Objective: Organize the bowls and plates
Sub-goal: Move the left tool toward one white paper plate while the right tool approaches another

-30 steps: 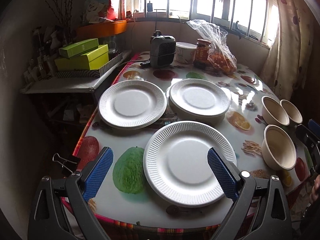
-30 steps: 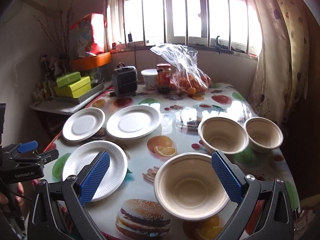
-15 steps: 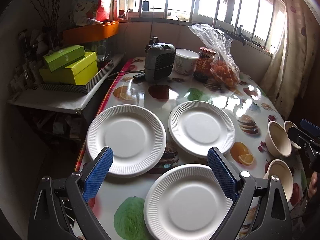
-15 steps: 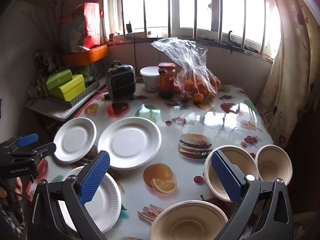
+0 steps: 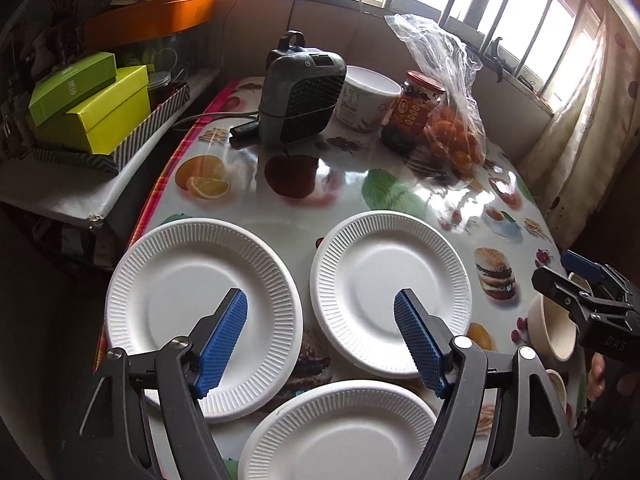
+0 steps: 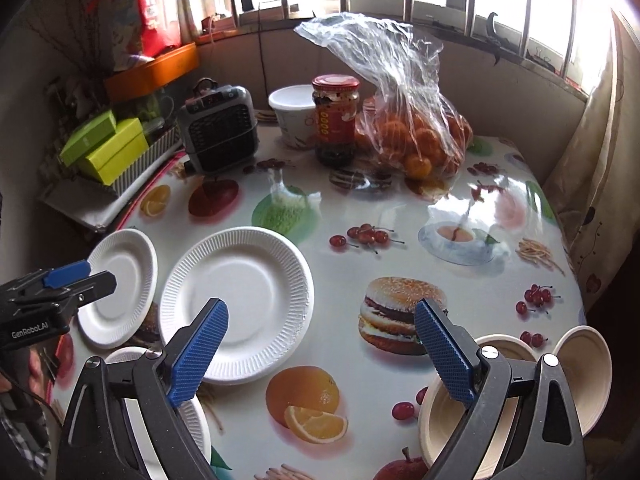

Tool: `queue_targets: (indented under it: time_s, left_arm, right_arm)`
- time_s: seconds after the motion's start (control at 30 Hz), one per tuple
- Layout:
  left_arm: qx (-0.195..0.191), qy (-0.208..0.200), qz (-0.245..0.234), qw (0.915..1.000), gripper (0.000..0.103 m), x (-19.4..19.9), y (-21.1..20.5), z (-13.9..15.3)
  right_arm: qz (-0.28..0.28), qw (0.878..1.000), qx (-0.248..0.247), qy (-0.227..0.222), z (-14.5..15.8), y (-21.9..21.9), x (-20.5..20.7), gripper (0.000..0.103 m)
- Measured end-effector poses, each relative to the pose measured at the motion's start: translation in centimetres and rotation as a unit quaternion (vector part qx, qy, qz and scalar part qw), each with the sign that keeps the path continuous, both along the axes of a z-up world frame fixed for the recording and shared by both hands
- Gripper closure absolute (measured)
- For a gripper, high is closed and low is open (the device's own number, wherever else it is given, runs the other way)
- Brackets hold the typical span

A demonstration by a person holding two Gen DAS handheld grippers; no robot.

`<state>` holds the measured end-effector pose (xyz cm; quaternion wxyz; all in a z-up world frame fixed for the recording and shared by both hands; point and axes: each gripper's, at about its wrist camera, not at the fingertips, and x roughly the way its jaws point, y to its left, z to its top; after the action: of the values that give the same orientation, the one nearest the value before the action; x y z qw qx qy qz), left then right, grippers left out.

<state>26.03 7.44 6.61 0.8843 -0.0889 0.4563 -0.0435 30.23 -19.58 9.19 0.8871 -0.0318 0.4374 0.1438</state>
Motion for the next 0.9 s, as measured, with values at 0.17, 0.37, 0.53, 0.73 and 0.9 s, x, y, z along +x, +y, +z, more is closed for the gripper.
queue_targets:
  time_s: [0.17,0.37,0.53,0.73,0.9]
  left_arm:
    - [-0.015,0.038,0.006,0.9991,0.027,2.4,0.1,-2.1]
    - [-0.004,0.065,0.007,0.9979,0.027,3.5,-0.2,-4.1]
    - [-0.012,0.083,0.011,0.9964,0.027,4.2,-0.1,-4.8]
    - [-0.026,0.094,0.028,0.9948,0.027,4.7,0.3,-5.3]
    - [-0.024,0.081,0.038,0.9957,0.027,5.0,0.7,-5.0]
  right_arm:
    - [0.011,0.999,-0.021,0.035,-2.8,0.8,1.9,0.012]
    - [0.013,0.997,-0.023,0.068,-5.4,1.3,3.1,0.016]
    - [0.028,0.996,-0.029,0.085,-6.2,2.2,3.7,0.016]
    - [0.02,0.995,-0.013,0.097,-6.9,2.2,4.3,0.021]
    - [0.02,0.994,-0.012,0.103,-7.4,2.1,4.7,0.028]
